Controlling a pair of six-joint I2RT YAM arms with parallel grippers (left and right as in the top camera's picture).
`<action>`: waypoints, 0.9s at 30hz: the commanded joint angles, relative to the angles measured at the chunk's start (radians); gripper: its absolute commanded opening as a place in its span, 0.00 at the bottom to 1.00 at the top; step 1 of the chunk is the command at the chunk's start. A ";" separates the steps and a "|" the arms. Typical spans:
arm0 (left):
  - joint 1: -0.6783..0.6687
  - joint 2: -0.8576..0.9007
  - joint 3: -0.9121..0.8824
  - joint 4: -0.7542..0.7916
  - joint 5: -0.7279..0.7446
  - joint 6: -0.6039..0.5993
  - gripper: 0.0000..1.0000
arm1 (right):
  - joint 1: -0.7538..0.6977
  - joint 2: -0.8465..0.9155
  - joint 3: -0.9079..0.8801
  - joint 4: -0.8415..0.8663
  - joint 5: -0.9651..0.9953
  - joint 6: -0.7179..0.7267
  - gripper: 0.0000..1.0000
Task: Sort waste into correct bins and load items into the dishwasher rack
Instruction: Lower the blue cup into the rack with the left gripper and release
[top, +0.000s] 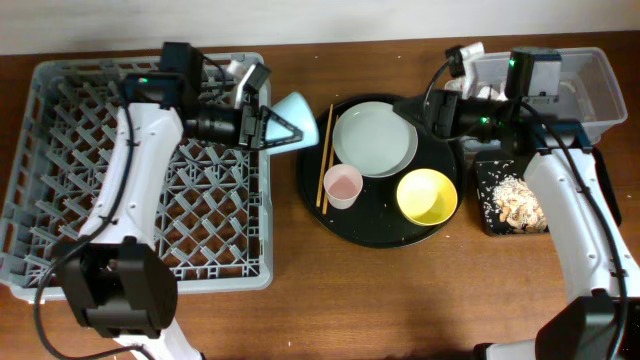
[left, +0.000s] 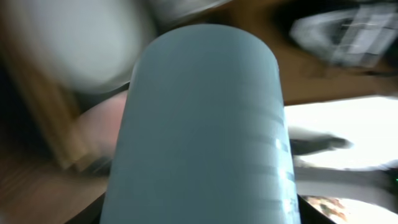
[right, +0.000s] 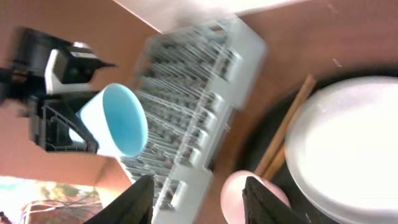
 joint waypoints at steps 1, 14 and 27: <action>0.000 -0.011 0.063 -0.123 -0.625 -0.078 0.31 | 0.023 -0.002 0.009 -0.080 0.211 -0.060 0.48; -0.002 -0.010 -0.005 -0.262 -0.963 -0.209 0.31 | 0.116 -0.002 0.006 -0.167 0.431 -0.070 0.48; -0.108 -0.010 -0.120 -0.121 -0.914 -0.209 0.32 | 0.116 -0.002 0.006 -0.185 0.463 -0.070 0.48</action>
